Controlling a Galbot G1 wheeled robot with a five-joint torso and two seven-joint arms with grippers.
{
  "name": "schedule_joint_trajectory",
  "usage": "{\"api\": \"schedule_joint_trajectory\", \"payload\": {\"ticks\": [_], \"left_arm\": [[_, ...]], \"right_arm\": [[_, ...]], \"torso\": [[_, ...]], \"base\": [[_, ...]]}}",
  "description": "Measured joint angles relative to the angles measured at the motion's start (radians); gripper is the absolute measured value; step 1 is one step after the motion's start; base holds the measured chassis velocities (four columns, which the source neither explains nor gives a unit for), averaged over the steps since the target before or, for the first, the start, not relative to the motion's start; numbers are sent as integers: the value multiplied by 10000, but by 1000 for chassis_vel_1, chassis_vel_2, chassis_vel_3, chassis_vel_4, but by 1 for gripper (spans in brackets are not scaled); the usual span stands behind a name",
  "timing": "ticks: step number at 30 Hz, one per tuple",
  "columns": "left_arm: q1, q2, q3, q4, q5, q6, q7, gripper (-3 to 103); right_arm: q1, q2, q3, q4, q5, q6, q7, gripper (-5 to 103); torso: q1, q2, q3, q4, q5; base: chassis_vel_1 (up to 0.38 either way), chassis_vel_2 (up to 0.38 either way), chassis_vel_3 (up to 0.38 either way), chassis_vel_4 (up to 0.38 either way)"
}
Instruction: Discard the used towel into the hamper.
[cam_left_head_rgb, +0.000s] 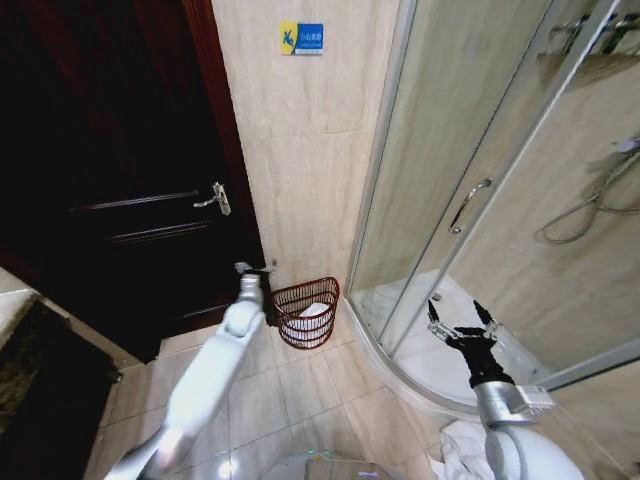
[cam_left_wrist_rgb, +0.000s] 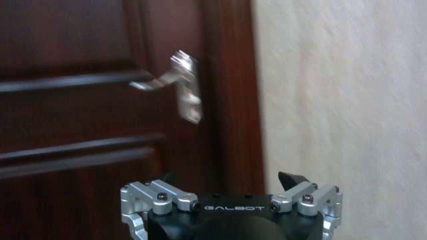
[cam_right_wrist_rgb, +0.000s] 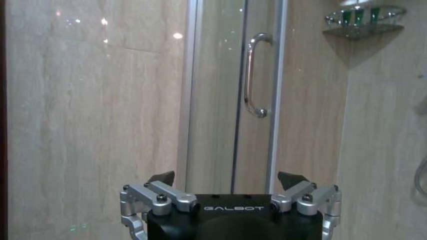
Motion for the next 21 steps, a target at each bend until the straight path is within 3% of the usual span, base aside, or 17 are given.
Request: {"api": "schedule_joint_trajectory", "payload": {"ticks": [1,4,10,18,21], "left_arm": [[0,0,0,0,0,0,0,100],[2008,-22,-1380,-1417,166,-485,556,100],[3965,-377,-2893,-2829,192,-641,1280,100],[4564,-874,-2649,-3445,295,-778,1083,100],[4851,-885,-2102,-3572,392,-1228,1068,100]], "right_arm": [[0,0,0,0,0,0,0,100],[-80,-68,64,47,109,-67,119,100],[-271,48,54,24,-52,212,-4,100],[-505,174,-163,132,-621,658,-311,100],[-626,176,-131,241,-632,687,-377,100]], "torso": [[0,0,0,0,0],[0,0,1,5,-4],[-2,0,0,5,-1],[1,0,2,3,-4],[1,0,2,4,-2]], "base": [[0,0,0,0],[0,0,0,0],[0,0,0,0],[0,0,0,0],[0,0,0,0]]}}
